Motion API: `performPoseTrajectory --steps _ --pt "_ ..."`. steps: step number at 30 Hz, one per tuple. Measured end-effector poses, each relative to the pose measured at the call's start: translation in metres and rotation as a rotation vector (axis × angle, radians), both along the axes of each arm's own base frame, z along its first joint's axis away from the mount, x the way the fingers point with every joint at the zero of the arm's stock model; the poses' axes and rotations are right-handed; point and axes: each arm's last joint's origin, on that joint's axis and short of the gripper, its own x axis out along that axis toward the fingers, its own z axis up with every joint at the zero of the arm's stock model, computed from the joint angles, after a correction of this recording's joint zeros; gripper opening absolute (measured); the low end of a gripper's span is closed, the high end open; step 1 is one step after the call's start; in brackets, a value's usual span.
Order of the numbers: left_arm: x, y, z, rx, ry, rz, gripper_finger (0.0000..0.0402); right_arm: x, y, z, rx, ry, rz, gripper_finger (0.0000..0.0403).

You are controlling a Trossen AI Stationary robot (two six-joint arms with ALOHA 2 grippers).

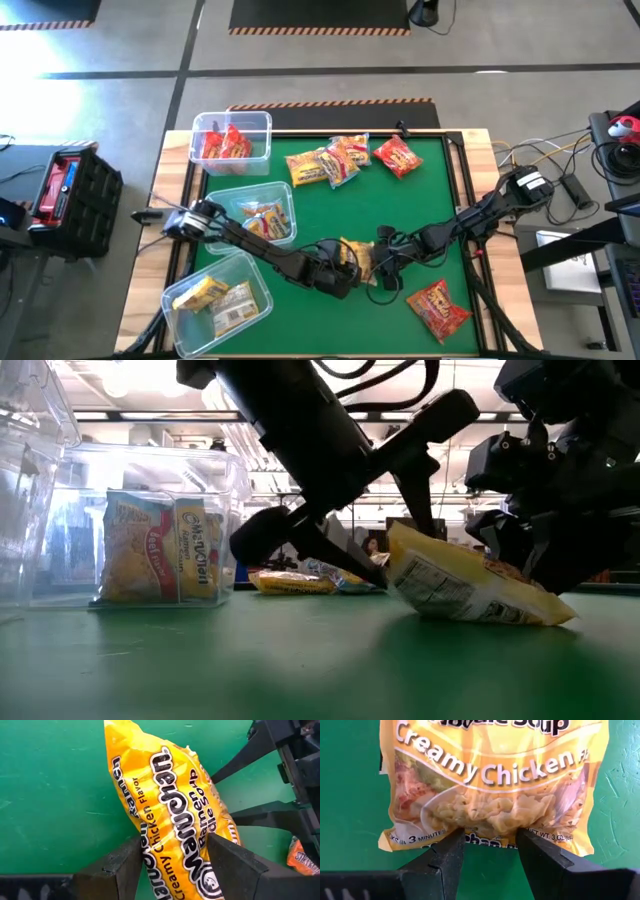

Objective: Sort Maruchan noodles
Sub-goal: Put the bottom yellow noodle pack into the bottom transparent bin

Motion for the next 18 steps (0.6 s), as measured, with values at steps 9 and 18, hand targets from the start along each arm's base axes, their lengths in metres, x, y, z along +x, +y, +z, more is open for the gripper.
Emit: performPoseTrajectory --steps 9,18 --pt "0.01 -0.003 0.004 -0.018 -0.115 -0.033 0.0201 0.001 0.0 0.001 0.005 -0.015 0.003 0.0176" --pt "0.012 -0.004 0.006 -0.009 -0.125 -0.058 0.0198 0.002 0.001 0.001 0.01 -0.025 -0.003 0.0176"
